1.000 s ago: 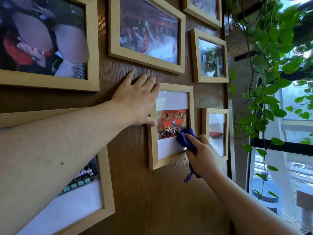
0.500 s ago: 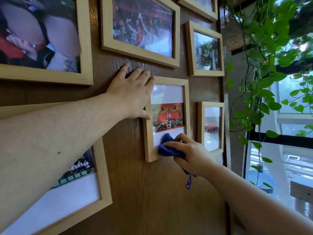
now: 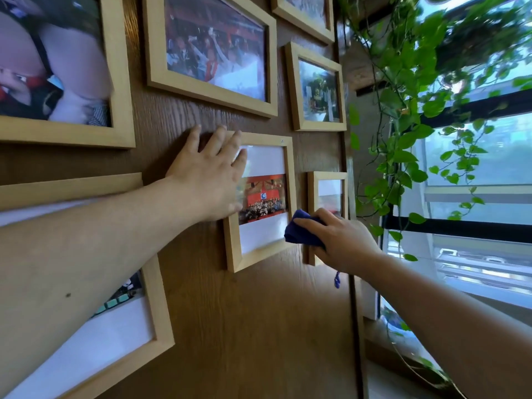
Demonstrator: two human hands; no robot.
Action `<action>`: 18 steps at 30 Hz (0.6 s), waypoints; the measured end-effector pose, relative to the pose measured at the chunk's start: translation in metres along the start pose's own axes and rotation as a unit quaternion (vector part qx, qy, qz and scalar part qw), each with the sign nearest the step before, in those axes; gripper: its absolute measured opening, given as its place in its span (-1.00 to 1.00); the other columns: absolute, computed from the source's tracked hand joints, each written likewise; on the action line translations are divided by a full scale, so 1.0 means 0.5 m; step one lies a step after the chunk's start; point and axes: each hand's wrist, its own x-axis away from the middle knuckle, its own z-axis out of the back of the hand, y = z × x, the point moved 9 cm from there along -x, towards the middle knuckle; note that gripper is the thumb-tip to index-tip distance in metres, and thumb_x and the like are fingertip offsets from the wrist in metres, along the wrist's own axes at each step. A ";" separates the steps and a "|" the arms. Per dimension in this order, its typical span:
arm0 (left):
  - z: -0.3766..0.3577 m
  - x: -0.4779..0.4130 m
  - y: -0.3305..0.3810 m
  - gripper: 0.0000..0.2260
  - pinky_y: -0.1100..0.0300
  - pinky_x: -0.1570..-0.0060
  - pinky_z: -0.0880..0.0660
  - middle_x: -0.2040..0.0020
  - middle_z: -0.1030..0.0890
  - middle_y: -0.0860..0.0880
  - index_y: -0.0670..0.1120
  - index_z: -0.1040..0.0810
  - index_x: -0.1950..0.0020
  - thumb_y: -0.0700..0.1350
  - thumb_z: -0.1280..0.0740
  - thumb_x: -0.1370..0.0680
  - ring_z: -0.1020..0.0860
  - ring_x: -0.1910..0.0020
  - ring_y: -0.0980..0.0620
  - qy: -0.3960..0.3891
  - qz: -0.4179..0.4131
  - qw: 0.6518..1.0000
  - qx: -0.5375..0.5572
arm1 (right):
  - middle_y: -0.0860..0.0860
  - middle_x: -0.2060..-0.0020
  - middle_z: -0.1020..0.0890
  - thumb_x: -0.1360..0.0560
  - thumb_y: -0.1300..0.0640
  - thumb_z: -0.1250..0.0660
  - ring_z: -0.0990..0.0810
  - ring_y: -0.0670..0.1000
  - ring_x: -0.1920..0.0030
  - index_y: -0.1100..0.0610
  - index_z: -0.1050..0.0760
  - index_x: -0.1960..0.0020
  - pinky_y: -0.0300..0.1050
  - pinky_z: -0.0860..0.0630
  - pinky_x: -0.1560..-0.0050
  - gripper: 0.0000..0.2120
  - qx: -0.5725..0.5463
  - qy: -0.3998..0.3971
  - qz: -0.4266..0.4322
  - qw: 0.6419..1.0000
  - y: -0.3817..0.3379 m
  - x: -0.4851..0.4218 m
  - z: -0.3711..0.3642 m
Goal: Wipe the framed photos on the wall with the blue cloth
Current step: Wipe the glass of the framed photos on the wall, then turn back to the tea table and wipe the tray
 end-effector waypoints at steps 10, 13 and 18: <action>0.088 0.107 0.156 -0.36 -0.15 -0.36 -0.30 -0.43 -0.39 -0.21 -0.17 -0.28 -0.45 0.23 -0.14 -0.51 -0.33 -0.41 -0.18 0.156 -0.149 0.957 0.193 | 0.09 -0.03 -0.53 -0.42 0.02 -0.31 -0.57 0.17 0.24 0.02 -0.37 -0.34 -0.12 -0.38 0.44 -0.51 0.082 -0.022 -0.043 0.995 -0.018 0.146 0.157; 0.110 0.138 0.216 -0.36 -0.13 -0.39 -0.28 -0.44 -0.38 -0.17 -0.15 -0.26 -0.47 0.23 -0.15 -0.52 -0.32 -0.42 -0.15 0.168 -0.188 0.936 0.246 | 0.11 0.01 -0.55 -0.39 0.06 -0.36 -0.58 0.19 0.27 0.05 -0.43 -0.31 -0.11 -0.38 0.45 -0.51 0.119 -0.036 -0.077 0.989 -0.021 0.215 0.209; 0.176 0.190 0.316 -0.37 -0.13 -0.36 -0.29 -0.42 -0.40 -0.18 -0.16 -0.27 -0.46 0.21 -0.18 -0.52 -0.33 -0.40 -0.16 0.194 -0.250 0.891 0.326 | 0.12 0.06 -0.57 -0.34 0.09 -0.38 -0.56 0.18 0.32 0.07 -0.47 -0.29 -0.09 -0.44 0.49 -0.50 0.180 -0.064 -0.139 0.972 -0.039 0.370 0.303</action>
